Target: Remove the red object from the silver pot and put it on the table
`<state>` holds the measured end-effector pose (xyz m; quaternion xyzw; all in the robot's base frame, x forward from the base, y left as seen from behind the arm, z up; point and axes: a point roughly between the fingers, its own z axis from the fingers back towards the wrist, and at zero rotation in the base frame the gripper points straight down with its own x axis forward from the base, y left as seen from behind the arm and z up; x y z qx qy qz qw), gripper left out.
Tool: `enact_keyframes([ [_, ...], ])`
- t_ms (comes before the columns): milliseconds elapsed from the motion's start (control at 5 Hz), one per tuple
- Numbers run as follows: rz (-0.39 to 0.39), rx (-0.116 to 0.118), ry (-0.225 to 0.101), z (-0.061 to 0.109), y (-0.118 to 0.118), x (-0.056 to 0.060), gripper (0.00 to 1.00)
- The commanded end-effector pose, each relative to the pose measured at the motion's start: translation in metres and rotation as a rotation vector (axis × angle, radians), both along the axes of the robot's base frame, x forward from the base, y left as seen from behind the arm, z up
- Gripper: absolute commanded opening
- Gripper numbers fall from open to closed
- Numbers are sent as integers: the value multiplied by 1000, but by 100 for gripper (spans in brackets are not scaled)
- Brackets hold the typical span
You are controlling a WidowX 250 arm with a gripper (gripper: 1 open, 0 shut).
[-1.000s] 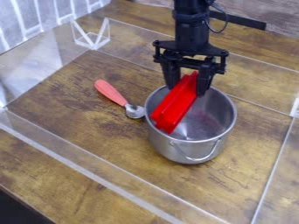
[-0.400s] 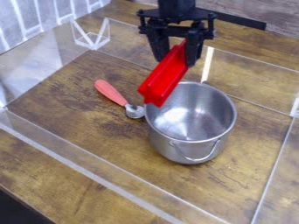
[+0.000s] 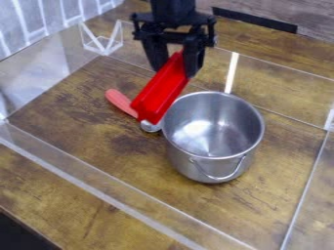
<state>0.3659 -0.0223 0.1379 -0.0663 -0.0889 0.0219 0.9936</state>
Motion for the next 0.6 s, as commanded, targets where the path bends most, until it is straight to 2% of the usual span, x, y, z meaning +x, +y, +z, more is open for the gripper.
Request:
enact_keyframes([
  [0, 15, 14, -98, 28, 13, -10, 0],
  [400, 11, 48, -86, 16, 18, -24, 0],
])
